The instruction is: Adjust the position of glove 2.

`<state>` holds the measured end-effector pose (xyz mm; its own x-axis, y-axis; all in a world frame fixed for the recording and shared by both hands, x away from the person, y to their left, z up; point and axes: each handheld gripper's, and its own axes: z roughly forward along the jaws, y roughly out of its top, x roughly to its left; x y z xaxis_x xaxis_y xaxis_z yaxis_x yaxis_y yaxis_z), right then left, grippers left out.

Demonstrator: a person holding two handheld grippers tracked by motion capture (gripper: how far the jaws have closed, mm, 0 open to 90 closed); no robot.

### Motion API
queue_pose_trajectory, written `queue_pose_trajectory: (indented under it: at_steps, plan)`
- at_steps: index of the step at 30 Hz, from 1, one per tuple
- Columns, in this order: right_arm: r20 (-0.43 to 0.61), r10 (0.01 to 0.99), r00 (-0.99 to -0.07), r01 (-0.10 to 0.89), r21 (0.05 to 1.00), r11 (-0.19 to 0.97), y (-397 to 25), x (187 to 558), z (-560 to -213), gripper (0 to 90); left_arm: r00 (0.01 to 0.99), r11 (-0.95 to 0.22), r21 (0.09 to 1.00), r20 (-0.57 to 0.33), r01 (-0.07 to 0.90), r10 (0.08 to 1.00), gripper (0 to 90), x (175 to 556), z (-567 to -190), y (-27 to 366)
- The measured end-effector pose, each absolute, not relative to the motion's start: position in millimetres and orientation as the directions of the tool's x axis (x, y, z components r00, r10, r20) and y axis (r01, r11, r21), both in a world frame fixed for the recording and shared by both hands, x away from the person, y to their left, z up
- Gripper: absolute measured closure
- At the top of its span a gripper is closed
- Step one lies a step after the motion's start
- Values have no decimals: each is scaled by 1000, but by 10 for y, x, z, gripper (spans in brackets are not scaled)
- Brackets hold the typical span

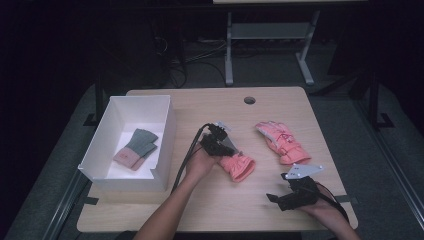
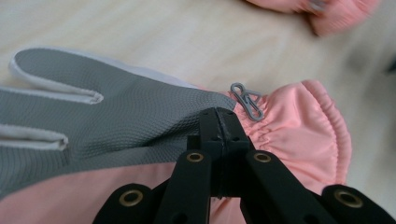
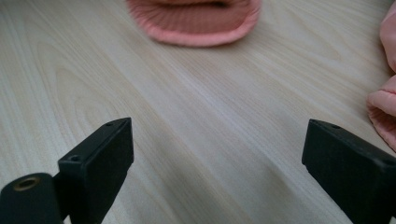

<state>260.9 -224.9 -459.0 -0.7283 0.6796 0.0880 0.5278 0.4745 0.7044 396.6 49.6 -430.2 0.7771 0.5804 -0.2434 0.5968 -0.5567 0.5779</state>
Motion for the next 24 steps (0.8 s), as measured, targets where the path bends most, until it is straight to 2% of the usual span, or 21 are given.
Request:
queue_pose_trajectory:
  at_steps: [7,15,18,24]
  plan:
    - [86,680,-728,528,704,475,-2249,2615,-4596,86,834,-637,554,-235,537,499,899,3653,-4271,427]
    - [92,680,-727,531,703,472,-2231,2611,-4594,86,864,-669,550,-251,499,437,898,3387,-4255,404]
    - [94,680,-727,532,703,472,-2229,2613,-4594,86,854,-634,579,-273,513,442,898,3368,-4177,475]
    - [88,678,-730,525,707,474,-2254,2619,-4599,86,817,-579,603,-240,549,524,898,3371,-4034,820]
